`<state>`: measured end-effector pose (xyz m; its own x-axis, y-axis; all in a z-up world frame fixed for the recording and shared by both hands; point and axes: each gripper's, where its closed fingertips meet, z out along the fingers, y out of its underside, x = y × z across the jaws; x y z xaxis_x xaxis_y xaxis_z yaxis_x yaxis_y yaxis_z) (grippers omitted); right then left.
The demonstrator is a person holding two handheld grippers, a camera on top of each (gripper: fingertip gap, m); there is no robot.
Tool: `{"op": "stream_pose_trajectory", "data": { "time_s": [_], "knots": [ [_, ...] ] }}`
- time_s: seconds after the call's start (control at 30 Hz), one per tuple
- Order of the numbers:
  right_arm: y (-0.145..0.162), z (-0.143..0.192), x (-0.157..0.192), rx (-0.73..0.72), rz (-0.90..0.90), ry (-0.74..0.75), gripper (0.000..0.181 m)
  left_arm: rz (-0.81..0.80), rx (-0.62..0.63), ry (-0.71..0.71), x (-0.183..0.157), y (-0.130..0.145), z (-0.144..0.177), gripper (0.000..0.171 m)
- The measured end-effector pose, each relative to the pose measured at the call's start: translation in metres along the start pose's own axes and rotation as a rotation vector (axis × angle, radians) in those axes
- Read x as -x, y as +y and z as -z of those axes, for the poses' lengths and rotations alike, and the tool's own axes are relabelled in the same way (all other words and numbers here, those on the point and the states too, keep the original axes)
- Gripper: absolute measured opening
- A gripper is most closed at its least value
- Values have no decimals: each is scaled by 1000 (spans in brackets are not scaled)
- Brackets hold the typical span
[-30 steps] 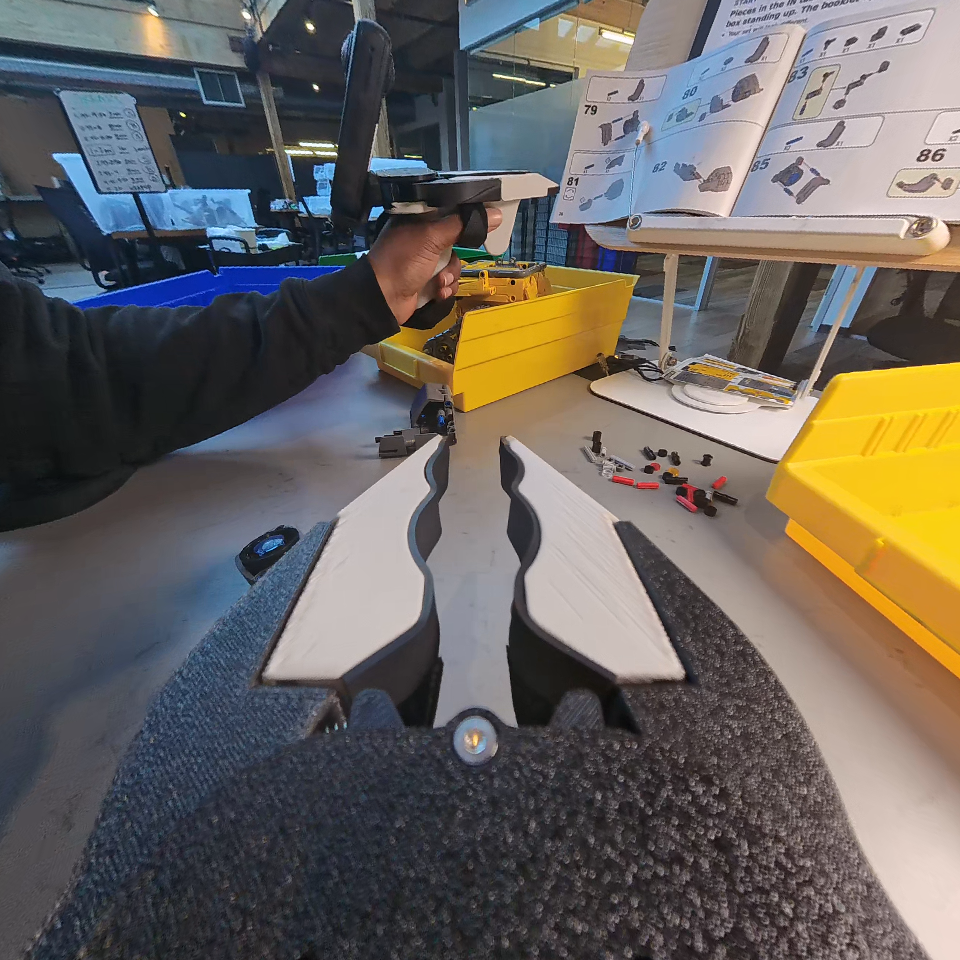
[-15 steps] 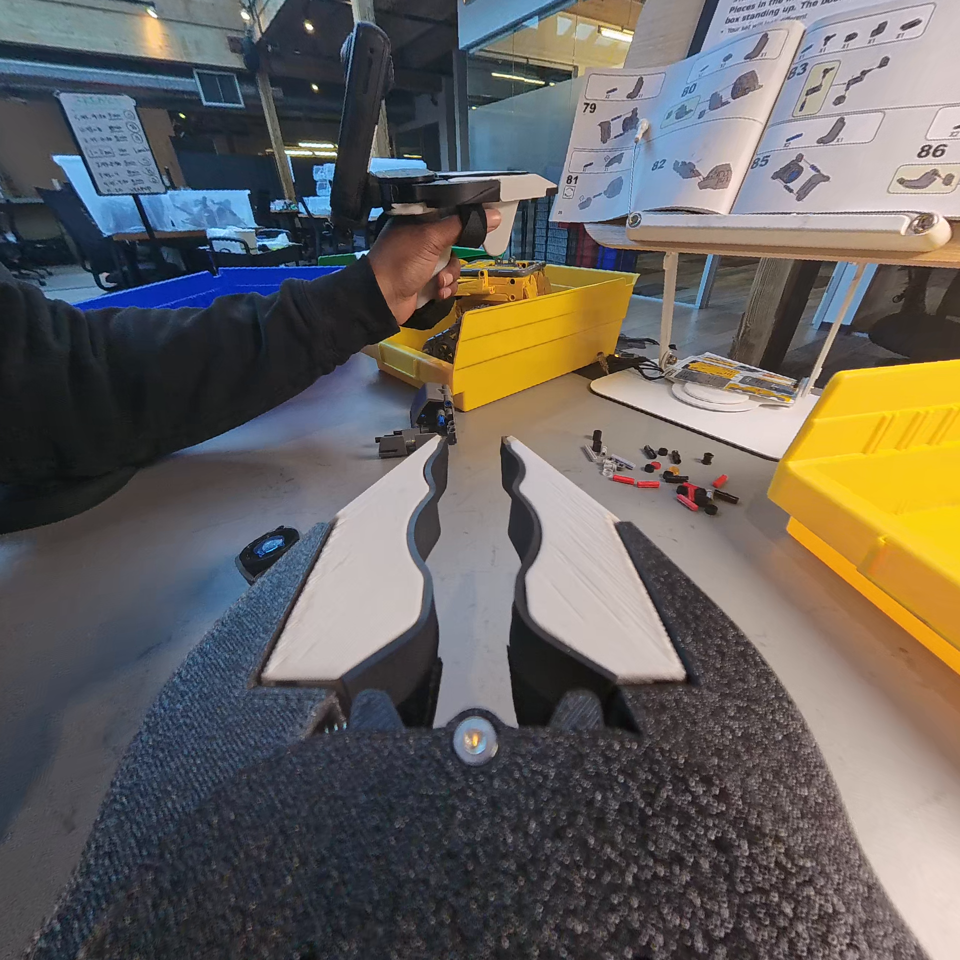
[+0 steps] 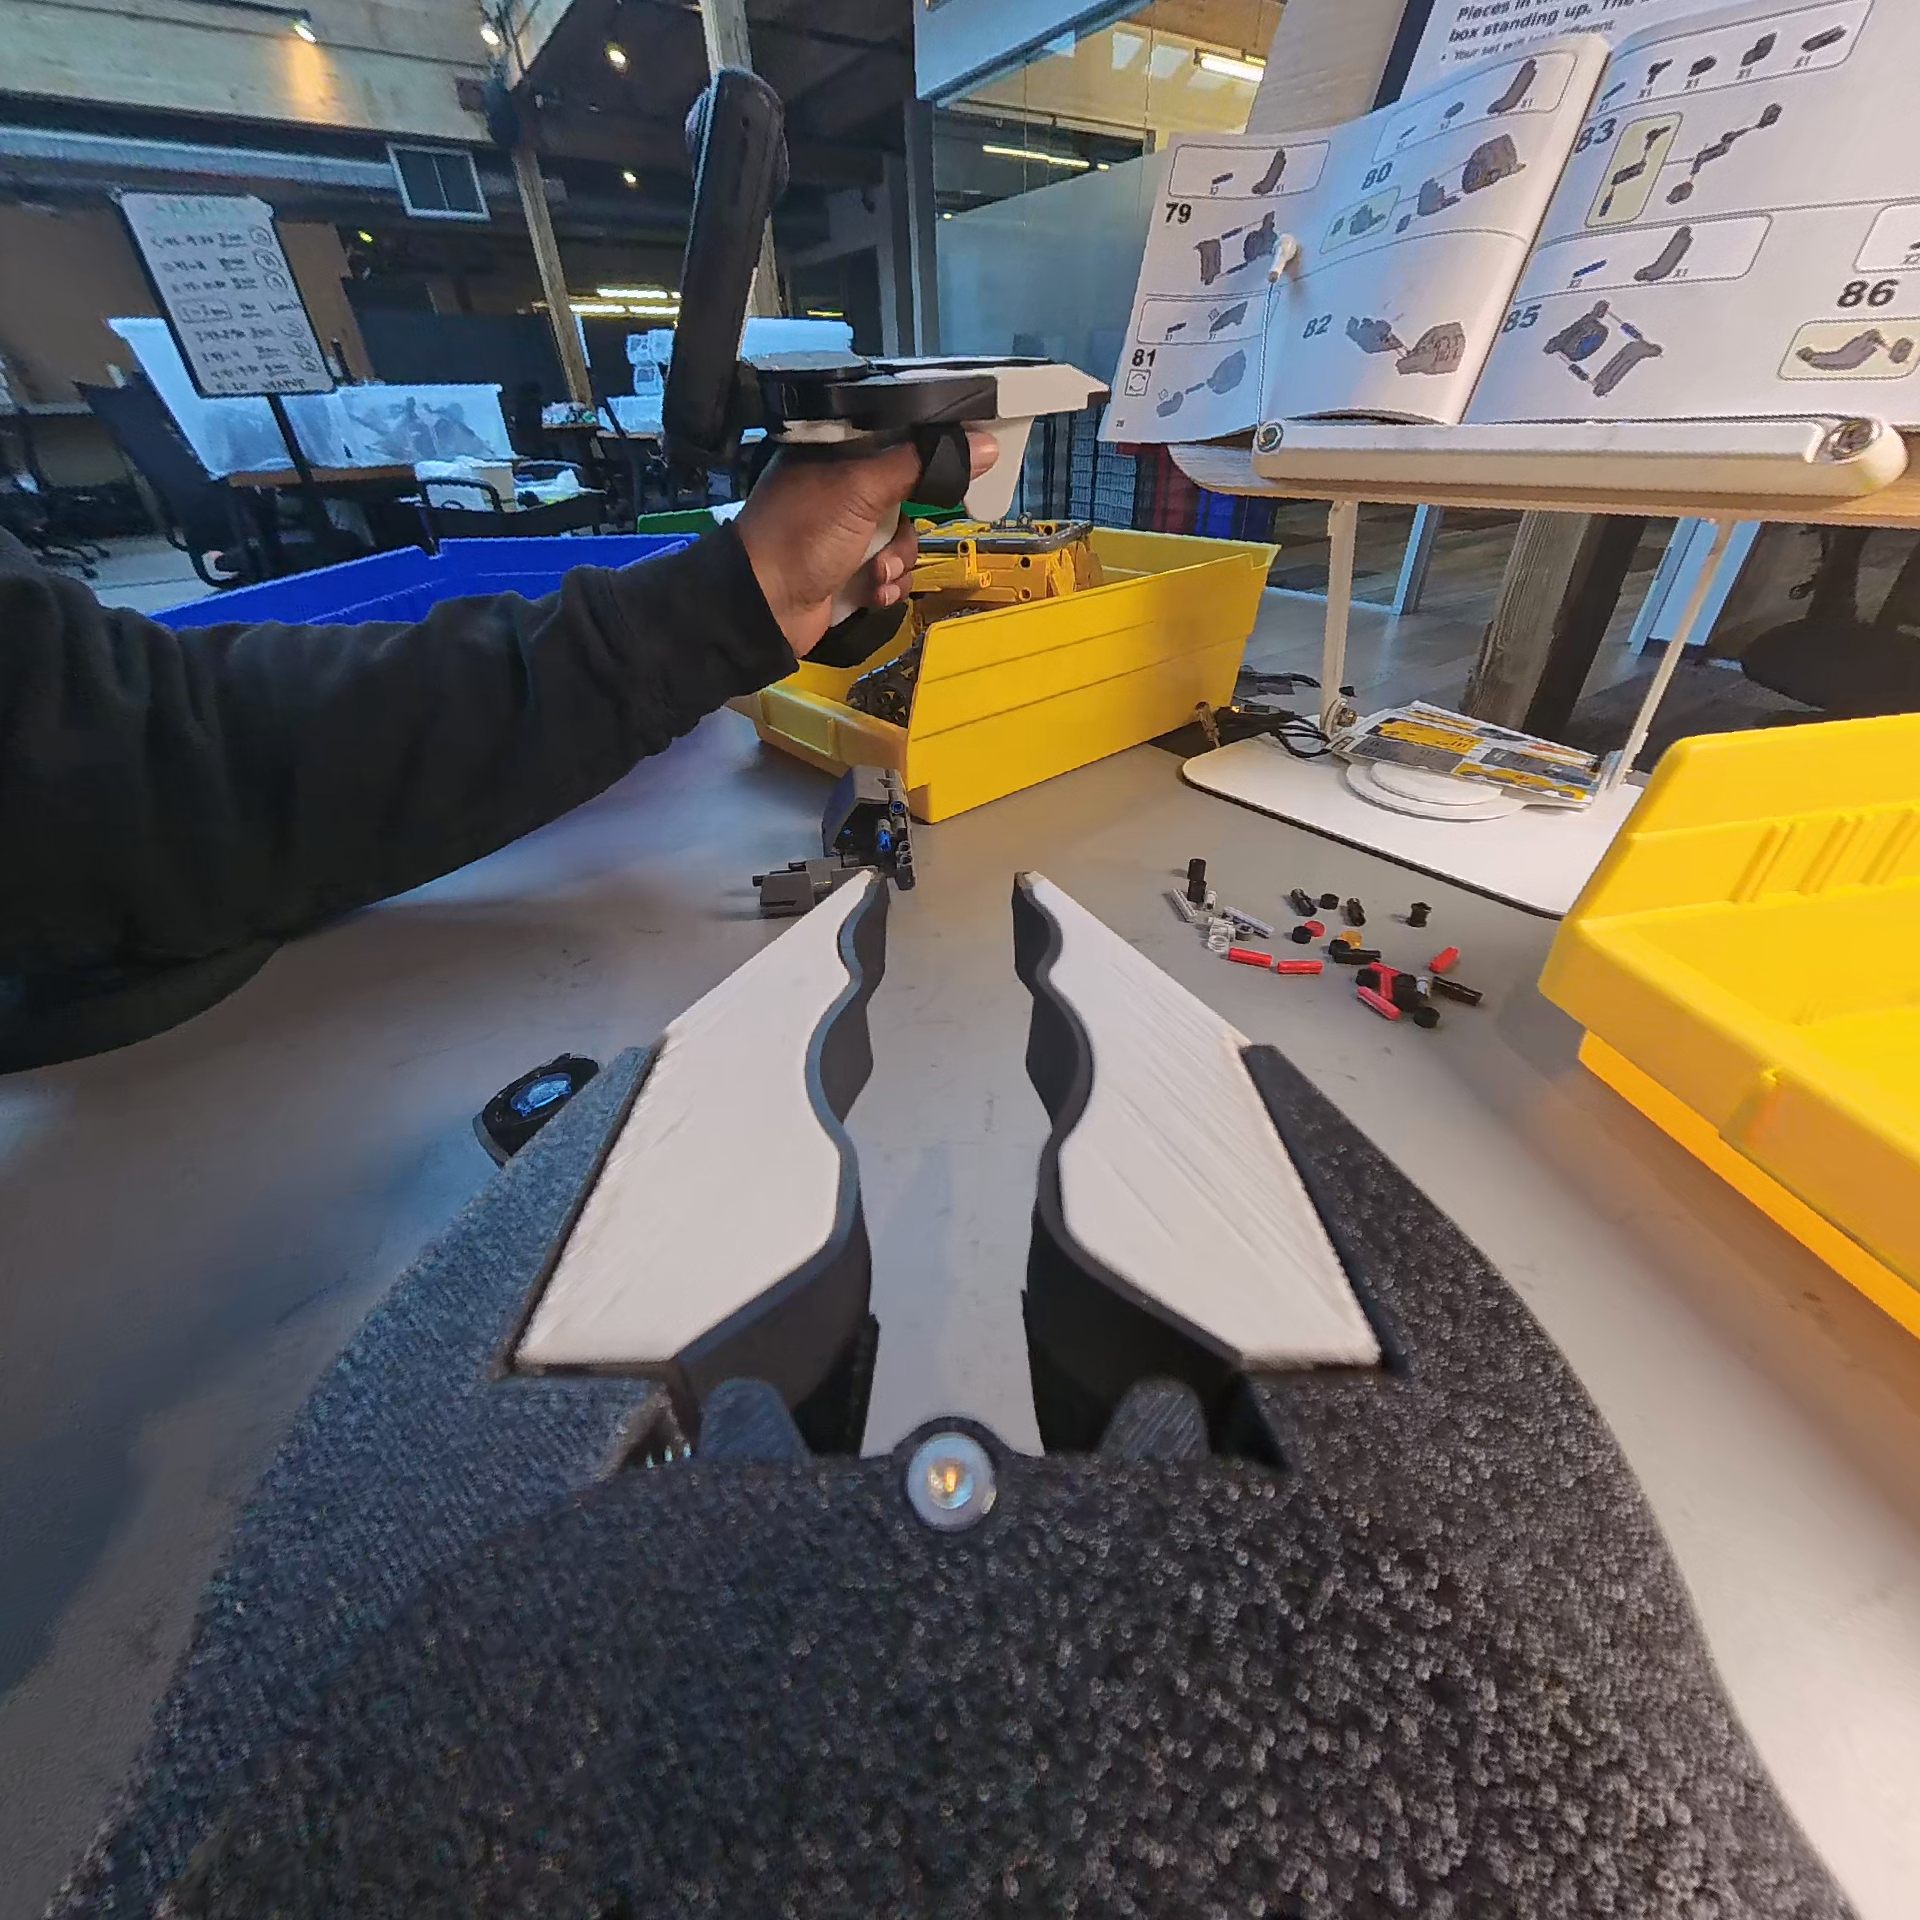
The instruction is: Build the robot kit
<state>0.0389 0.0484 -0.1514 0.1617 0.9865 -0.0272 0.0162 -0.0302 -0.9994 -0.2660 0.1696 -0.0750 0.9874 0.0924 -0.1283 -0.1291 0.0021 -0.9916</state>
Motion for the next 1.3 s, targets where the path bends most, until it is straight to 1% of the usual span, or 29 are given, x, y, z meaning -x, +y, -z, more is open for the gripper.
{"op": "stream_pose_trajectory", "data": {
  "time_s": [0.7, 1.0, 1.13, 1.23, 1.3],
  "knots": [
    [0, 0, -1, -1, -9, 2, 24, 10, 15, 10, -1, 2, -4, 25],
    [1, -1, -5, -1, -39, 10, 24, 55, 6, 50, -10, -10, -12, 31],
    [0, 0, -8, -5, -51, 16, 25, 80, 24, 81, -15, -16, -27, 36],
    [1, -1, -9, -4, -53, 20, 25, 126, 63, 120, -22, -24, -48, 37],
    [0, 0, -9, -6, -48, 23, 25, 139, 112, 141, -29, -23, -64, 41]
  ]
}}
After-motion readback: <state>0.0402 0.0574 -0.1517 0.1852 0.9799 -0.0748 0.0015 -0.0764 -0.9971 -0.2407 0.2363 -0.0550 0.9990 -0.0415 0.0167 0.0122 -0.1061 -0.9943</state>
